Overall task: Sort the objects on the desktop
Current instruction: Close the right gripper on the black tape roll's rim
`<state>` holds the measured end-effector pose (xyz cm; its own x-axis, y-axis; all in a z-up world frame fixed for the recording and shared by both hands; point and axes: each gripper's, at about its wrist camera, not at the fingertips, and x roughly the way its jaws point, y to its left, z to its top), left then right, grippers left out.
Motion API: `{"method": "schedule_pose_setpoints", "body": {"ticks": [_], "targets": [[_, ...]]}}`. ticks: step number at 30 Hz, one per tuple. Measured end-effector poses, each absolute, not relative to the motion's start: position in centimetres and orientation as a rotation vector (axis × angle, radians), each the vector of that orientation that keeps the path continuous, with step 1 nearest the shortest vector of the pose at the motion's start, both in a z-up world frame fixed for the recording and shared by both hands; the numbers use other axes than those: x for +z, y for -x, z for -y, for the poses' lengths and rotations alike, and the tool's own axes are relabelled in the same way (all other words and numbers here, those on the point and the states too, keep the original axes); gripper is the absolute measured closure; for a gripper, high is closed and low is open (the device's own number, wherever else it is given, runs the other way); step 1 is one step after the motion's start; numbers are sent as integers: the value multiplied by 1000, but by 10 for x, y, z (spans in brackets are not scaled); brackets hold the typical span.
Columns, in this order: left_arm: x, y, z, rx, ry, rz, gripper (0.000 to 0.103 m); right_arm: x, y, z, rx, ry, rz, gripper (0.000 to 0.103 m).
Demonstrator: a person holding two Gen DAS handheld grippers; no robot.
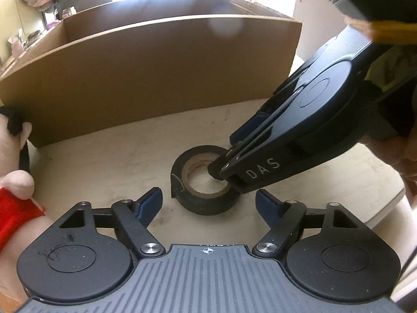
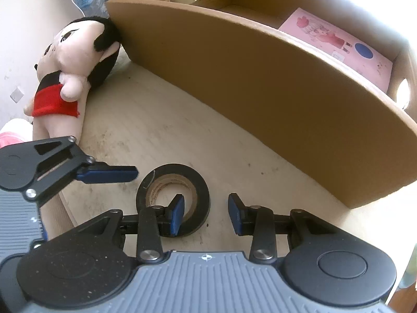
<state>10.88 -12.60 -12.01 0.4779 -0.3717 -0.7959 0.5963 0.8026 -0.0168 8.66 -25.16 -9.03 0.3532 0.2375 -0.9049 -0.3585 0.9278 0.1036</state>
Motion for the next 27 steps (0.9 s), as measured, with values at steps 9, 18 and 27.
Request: {"method": "schedule_pose_setpoints", "body": {"ticks": [9, 18, 27], "targets": [[-126, -104, 127, -603, -308, -850, 33, -90, -83, 253, 376, 102, -1151, 63], [-128, -99, 129, -599, -298, -832, 38, -90, -82, 251, 367, 112, -1163, 65], [-125, -93, 137, -597, -302, -818, 38, -90, -81, 249, 365, 96, -1171, 78]]}}
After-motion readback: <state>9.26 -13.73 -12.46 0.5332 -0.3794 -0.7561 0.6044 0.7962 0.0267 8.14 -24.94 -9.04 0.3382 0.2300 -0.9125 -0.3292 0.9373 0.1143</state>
